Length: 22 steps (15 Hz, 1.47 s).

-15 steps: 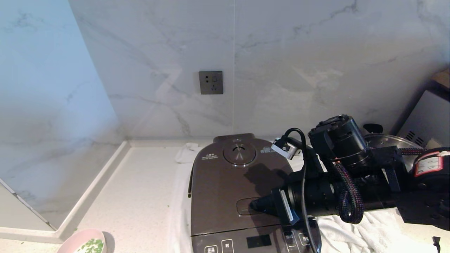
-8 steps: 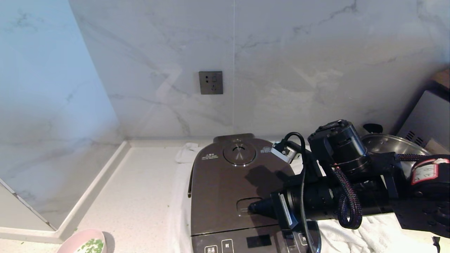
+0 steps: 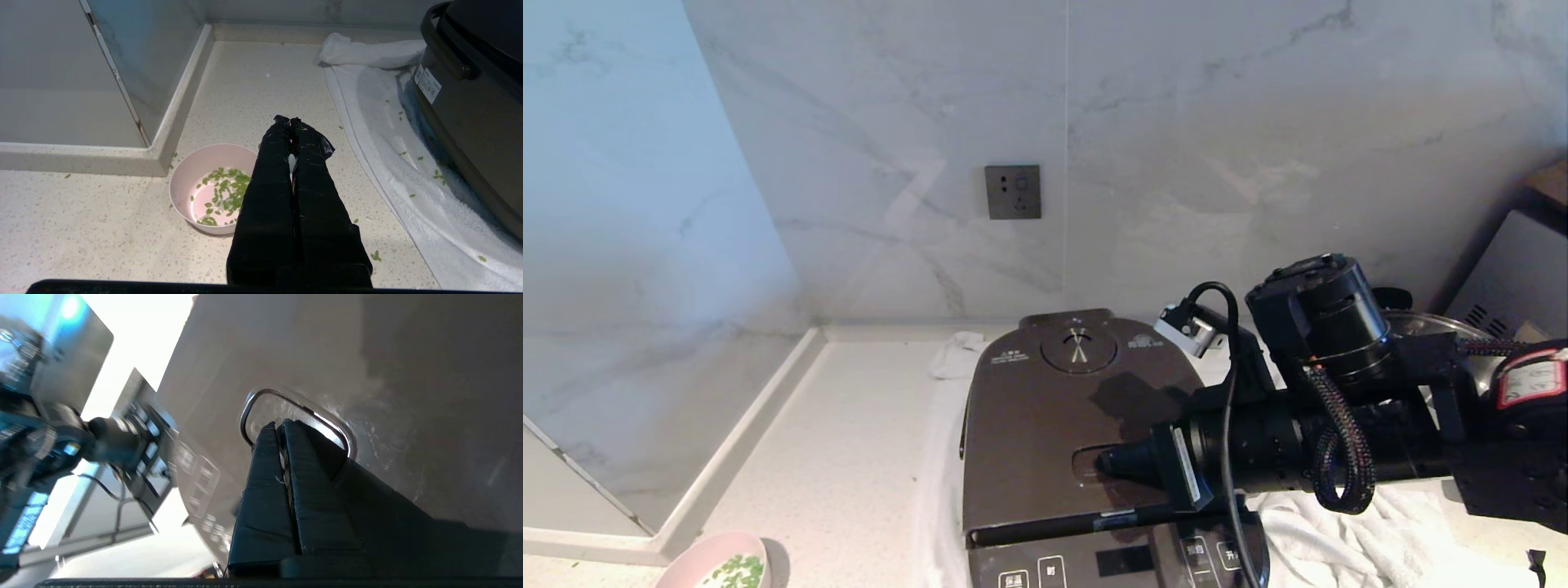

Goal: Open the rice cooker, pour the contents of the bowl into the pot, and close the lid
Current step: Open the rice cooker, then turn on the tap

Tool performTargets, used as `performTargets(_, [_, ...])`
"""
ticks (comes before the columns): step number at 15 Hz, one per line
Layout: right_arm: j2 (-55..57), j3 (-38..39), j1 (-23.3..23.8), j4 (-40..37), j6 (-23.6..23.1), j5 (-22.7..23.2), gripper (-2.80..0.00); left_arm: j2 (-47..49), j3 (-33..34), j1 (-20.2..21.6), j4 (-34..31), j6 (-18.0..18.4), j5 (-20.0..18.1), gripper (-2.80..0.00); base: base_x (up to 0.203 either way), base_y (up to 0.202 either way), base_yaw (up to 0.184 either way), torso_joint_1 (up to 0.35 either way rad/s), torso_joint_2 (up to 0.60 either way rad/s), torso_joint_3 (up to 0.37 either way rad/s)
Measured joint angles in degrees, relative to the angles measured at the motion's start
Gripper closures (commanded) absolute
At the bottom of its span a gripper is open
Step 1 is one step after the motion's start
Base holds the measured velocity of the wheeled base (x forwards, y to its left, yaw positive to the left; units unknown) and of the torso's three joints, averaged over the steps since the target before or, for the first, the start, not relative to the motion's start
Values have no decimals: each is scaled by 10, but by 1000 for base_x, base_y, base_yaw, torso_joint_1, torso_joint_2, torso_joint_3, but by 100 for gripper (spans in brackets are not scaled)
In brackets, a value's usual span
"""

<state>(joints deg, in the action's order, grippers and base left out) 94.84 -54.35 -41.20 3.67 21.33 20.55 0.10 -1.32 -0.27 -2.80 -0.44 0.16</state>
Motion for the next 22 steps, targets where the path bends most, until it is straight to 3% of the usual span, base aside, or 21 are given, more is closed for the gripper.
performTargets(5, [-34, -22, -3, -3, -8, -8, 0, 0, 0, 0, 0, 0, 0, 0, 0, 0, 0, 0, 0, 0])
performTargets(13, [-113, -85, 4, 24, -134, -18, 0, 0, 0, 0, 0, 0, 0, 0, 0, 0, 0, 0, 0, 0])
performTargets(17, [-154, -101, 5, 25, -143, -35, 0, 0, 0, 0, 0, 0, 1, 0, 0, 0, 0, 0, 0, 0])
performTargets(20, [-199, -97, 5, 3, -162, -78, 0, 0, 0, 0, 0, 0, 0, 0, 0, 0, 0, 0, 0, 0])
performTargets(22, [-234, -85, 14, -8, -206, -149, 0, 0, 0, 0, 0, 0, 0, 0, 0, 0, 0, 0, 0, 0])
